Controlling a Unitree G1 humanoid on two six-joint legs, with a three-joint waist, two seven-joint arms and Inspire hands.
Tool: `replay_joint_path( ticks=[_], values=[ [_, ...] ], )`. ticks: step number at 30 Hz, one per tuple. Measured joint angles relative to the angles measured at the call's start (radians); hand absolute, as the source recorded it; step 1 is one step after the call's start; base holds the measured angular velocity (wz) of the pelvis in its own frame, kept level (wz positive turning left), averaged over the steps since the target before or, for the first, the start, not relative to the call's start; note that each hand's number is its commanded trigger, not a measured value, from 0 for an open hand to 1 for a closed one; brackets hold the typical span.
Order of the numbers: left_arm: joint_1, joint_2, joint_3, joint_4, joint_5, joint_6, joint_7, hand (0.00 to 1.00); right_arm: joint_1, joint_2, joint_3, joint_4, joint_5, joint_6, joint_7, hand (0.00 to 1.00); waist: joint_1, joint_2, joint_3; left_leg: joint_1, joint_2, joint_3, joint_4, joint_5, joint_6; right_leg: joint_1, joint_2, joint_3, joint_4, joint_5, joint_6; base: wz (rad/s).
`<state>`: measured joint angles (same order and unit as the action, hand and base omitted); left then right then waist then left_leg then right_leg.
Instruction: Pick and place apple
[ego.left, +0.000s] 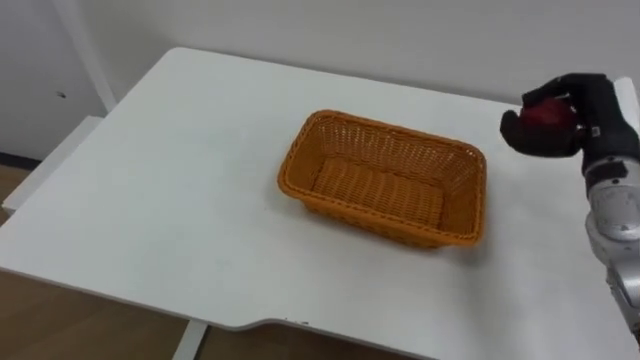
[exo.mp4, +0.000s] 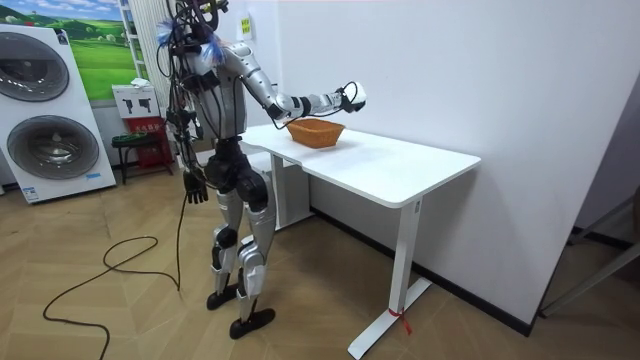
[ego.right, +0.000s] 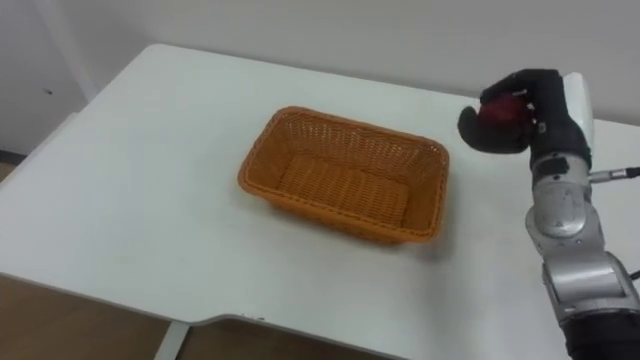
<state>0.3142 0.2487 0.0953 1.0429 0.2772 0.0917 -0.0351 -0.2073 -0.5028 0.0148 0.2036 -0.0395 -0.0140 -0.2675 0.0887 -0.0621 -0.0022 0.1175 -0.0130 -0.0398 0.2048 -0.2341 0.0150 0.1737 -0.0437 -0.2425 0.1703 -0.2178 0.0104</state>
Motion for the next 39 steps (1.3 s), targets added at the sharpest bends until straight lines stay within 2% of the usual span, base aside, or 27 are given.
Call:
replay_joint_path(
  ticks=[2, 6, 14, 20, 21, 22, 26, 34, 39],
  values=[
    [-0.002, -0.001, -0.002, 0.000, -0.001, -0.007, 0.005, 0.00, 0.000, 0.000, 0.001, -0.038, 0.003, -0.018, -0.005, 1.00, -0.001, -0.003, 0.0023, 0.000, 0.001, 0.007, 0.000, 0.000, 0.000, -0.001, 0.000, 0.009, 0.000, 0.000, 0.000, -0.07],
    [-0.010, -0.006, -0.002, 0.007, -0.001, -0.011, 0.006, 0.00, 0.001, 0.000, 0.001, -0.070, 0.002, -0.019, 0.007, 1.00, -0.001, -0.007, 0.0047, 0.002, 0.001, 0.015, 0.000, 0.000, 0.000, -0.004, 0.001, 0.021, 0.001, 0.000, 0.000, -0.07],
    [-0.041, -0.007, -0.002, 0.055, 0.000, -0.010, 0.006, 0.00, 0.002, 0.000, 0.005, -0.124, 0.035, -0.018, 0.140, 1.00, -0.003, -0.008, 0.0041, -0.005, 0.003, 0.029, 0.000, 0.000, 0.000, -0.019, 0.001, 0.033, 0.004, 0.000, 0.000, -0.05],
    [-0.053, -0.006, -0.003, 0.061, 0.001, -0.009, 0.007, 0.00, 0.004, 0.001, 0.016, -0.183, 0.037, -0.017, 0.200, 1.00, -0.002, -0.007, 0.0037, -0.002, 0.003, 0.034, -0.002, 0.000, 0.000, -0.022, 0.001, 0.039, 0.003, 0.001, 0.000, -0.02],
    [-0.058, -0.006, -0.003, 0.060, 0.001, -0.009, 0.006, 0.00, 0.006, 0.001, 0.021, -0.186, 0.035, -0.018, 0.206, 0.60, -0.003, -0.007, 0.0032, -0.001, 0.003, 0.034, -0.002, 0.000, 0.000, -0.022, 0.001, 0.041, 0.003, 0.001, 0.000, -0.04],
    [-0.059, -0.005, -0.005, 0.060, 0.000, -0.009, 0.006, 0.00, 0.010, 0.001, 0.036, -0.186, 0.034, -0.018, 0.219, 0.01, -0.001, -0.007, 0.0024, -0.001, 0.004, 0.035, -0.002, 0.000, 0.000, -0.023, 0.001, 0.044, 0.003, 0.001, 0.000, -0.04],
    [-0.074, -0.006, -0.038, 0.060, 0.000, -0.011, 0.001, 0.00, 0.047, 0.001, 0.062, -0.186, 0.033, -0.017, 0.278, 0.00, 0.001, -0.007, 0.0021, -0.002, 0.004, 0.036, -0.004, 0.000, 0.000, -0.028, 0.001, 0.046, 0.005, 0.001, 0.000, 0.00],
    [-0.085, -0.006, -0.041, 0.075, 0.000, -0.013, -0.021, 0.00, 0.060, 0.002, 0.067, -0.188, 0.031, -0.017, 0.327, 0.00, 0.003, -0.012, 0.0017, -0.003, 0.006, 0.039, -0.006, 0.000, 0.000, -0.033, 0.003, 0.049, 0.015, 0.001, 0.000, 0.00],
    [-0.082, -0.006, -0.039, 0.075, 0.000, -0.013, -0.025, 0.00, 0.060, 0.024, 0.067, -0.267, 0.014, -0.013, 0.374, 0.00, 0.006, -0.013, 0.0011, -0.004, 0.011, 0.056, -0.006, 0.000, 0.000, -0.039, 0.006, 0.056, 0.017, 0.003, -0.003, -0.08]
  ],
)
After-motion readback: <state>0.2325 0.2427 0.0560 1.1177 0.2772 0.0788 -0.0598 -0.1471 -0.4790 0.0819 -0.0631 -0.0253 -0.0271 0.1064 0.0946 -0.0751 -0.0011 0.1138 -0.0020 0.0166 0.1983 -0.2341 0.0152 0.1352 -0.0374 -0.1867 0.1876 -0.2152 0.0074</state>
